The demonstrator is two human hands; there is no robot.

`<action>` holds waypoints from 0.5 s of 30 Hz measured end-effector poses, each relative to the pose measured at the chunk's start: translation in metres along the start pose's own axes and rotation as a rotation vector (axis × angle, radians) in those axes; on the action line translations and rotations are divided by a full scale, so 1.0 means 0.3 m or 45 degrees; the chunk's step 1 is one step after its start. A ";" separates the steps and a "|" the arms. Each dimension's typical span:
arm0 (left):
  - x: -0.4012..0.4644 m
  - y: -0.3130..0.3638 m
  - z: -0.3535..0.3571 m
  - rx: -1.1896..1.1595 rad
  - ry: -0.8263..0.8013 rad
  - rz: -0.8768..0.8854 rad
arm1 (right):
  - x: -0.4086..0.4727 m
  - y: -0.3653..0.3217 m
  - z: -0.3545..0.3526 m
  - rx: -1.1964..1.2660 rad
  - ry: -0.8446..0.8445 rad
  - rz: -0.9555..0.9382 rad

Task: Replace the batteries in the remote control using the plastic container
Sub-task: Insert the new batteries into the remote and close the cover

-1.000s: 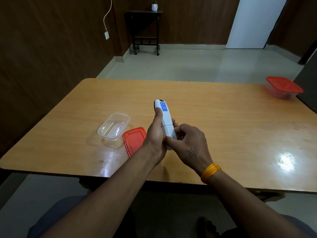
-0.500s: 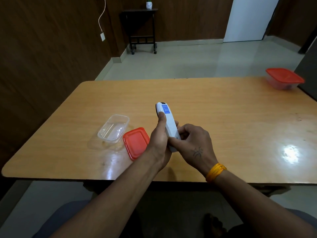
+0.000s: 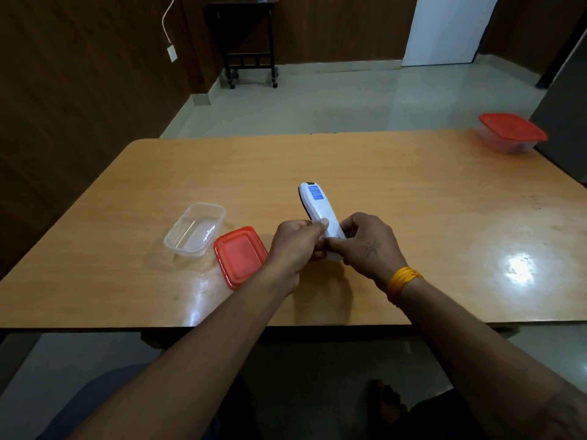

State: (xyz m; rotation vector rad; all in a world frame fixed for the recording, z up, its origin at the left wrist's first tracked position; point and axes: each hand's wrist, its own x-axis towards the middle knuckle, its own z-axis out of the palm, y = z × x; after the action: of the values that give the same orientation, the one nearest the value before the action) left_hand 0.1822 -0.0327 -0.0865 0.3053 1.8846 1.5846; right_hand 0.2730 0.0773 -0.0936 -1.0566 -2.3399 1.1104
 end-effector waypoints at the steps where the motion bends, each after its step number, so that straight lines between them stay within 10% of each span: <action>1: 0.004 -0.005 0.004 0.006 0.011 0.019 | -0.002 -0.004 0.001 -0.020 0.017 -0.017; 15: 0.057 -0.041 0.008 0.623 0.338 0.241 | -0.038 0.006 0.075 -0.188 0.120 -0.020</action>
State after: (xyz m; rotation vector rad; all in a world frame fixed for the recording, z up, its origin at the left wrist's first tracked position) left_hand 0.1733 -0.0242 -0.1037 0.5155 2.5100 1.3072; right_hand 0.2686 0.0581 -0.1092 -1.1135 -2.3802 0.8739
